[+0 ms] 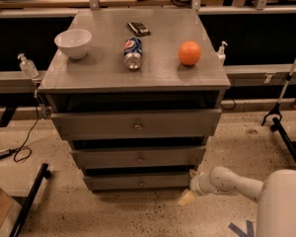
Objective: Open bottom drawer
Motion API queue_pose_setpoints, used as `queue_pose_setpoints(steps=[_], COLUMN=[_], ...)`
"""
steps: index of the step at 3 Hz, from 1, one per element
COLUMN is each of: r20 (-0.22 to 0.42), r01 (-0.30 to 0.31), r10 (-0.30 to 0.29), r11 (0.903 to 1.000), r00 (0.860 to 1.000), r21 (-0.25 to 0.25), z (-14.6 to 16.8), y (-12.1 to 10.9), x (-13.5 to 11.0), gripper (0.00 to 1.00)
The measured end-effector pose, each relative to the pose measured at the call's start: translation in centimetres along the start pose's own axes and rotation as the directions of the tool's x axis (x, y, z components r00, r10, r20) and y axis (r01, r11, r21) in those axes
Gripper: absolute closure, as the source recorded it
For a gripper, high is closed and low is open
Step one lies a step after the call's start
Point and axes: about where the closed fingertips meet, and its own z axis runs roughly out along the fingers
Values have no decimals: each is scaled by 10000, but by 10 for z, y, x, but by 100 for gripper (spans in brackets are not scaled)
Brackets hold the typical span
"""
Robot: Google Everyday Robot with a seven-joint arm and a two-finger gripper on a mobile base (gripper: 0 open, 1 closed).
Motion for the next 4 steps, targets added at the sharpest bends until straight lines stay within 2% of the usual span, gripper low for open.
queue_pose_setpoints(steps=[1, 2, 4], r20=[207, 391, 998], r01=[24, 187, 630], r10=[-24, -175, -505], r11=[10000, 9994, 9900], r00=[9998, 9991, 9937], r21=[-10, -305, -1260], z=[14, 32, 78], y=[-12, -19, -16], x=[-3, -12, -41], gripper=[0, 0, 0])
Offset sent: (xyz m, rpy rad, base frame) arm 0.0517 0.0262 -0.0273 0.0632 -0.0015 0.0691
